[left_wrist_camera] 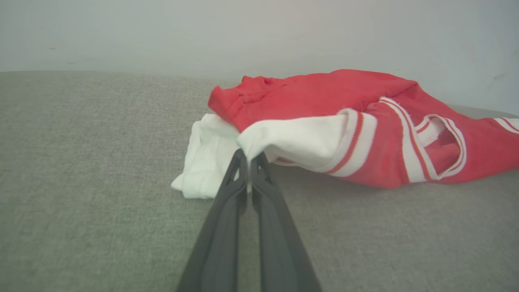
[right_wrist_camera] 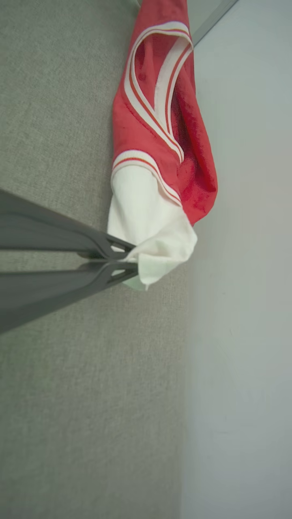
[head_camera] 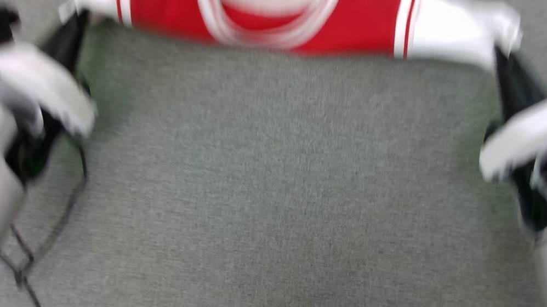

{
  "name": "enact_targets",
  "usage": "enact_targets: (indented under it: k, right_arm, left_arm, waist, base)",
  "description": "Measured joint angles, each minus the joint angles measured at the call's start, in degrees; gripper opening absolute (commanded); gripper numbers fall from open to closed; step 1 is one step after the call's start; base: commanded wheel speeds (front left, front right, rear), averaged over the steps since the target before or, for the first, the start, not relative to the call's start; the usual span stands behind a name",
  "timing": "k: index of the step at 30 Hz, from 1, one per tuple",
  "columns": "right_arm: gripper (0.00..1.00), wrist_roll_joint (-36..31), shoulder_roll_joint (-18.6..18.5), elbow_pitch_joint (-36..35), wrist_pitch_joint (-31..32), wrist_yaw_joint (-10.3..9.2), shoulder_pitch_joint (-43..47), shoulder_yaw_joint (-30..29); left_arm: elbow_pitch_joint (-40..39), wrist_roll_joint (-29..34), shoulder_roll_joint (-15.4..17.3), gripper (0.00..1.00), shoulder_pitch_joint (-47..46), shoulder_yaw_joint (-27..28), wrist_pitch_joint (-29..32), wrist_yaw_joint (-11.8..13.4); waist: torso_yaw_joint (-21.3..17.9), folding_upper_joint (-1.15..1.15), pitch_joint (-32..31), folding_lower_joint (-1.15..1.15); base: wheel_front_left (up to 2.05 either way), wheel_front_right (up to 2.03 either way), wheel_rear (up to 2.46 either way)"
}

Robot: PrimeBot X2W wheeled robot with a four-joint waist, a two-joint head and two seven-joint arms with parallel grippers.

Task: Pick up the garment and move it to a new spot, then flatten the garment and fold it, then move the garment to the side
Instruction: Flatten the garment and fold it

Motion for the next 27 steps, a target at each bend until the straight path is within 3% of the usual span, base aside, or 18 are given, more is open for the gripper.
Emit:
enact_targets:
  k: [11, 20, 27]
  right_arm:
    - [0.00, 1.70, -1.07, -11.28, 3.44, 0.00, 27.32, -6.54]
    - [0.00, -2.05, 4.04, -22.04, 10.37, 0.00, 50.14, -14.62]
    - [0.00, -5.99, 7.42, -28.04, 17.28, 0.00, 62.95, -17.16]
  left_arm:
    - [-15.32, 1.63, -0.64, 0.00, 27.80, 2.92, -0.04, 6.09]
    - [-25.91, -0.48, 1.86, 0.00, 46.62, 2.59, 1.44, 12.87]
    - [-33.56, -2.04, 2.88, 0.00, 56.19, 2.25, 3.22, 17.48]
  waist:
    - [1.32, 0.00, -11.78, -0.01]
    - [1.99, 0.00, -19.99, -0.02]
    - [1.64, 0.00, -22.91, -0.01]
  base:
    - [0.00, 0.00, 0.00]
    - [0.00, 0.00, 0.00]
    - [0.00, 0.00, 0.00]
